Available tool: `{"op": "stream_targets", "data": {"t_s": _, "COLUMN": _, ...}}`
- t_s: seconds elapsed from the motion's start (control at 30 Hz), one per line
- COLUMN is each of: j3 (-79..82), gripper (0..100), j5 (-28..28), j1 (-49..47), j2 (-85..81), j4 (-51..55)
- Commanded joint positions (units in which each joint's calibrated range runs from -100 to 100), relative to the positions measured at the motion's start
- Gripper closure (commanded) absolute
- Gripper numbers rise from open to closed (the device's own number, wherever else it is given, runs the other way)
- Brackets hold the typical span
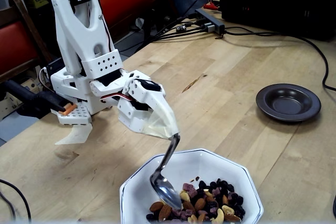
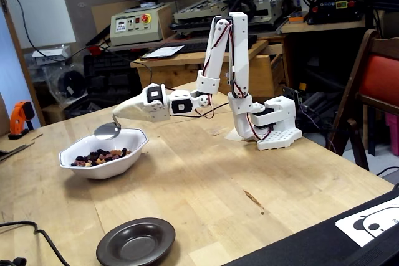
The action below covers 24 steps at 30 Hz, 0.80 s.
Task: Use spoon to transfer food from the white bowl to brown plate
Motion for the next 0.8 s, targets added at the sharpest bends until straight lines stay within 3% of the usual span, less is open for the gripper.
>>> {"op": "stream_targets", "data": {"t_s": 0.0, "j3": 0.64, "gripper": 98, "j5": 0.15, "j1": 0.39, "j2": -0.39, "j4": -1.24}}
{"op": "stream_targets", "data": {"t_s": 0.37, "j3": 1.08, "gripper": 97, "j5": 5.96, "j1": 0.24, "j2": -0.39, "j4": -1.0}}
{"op": "stream_targets", "data": {"t_s": 0.77, "j3": 1.17, "gripper": 97, "j5": 6.4, "j1": 0.16, "j2": 1.41, "j4": -0.53}}
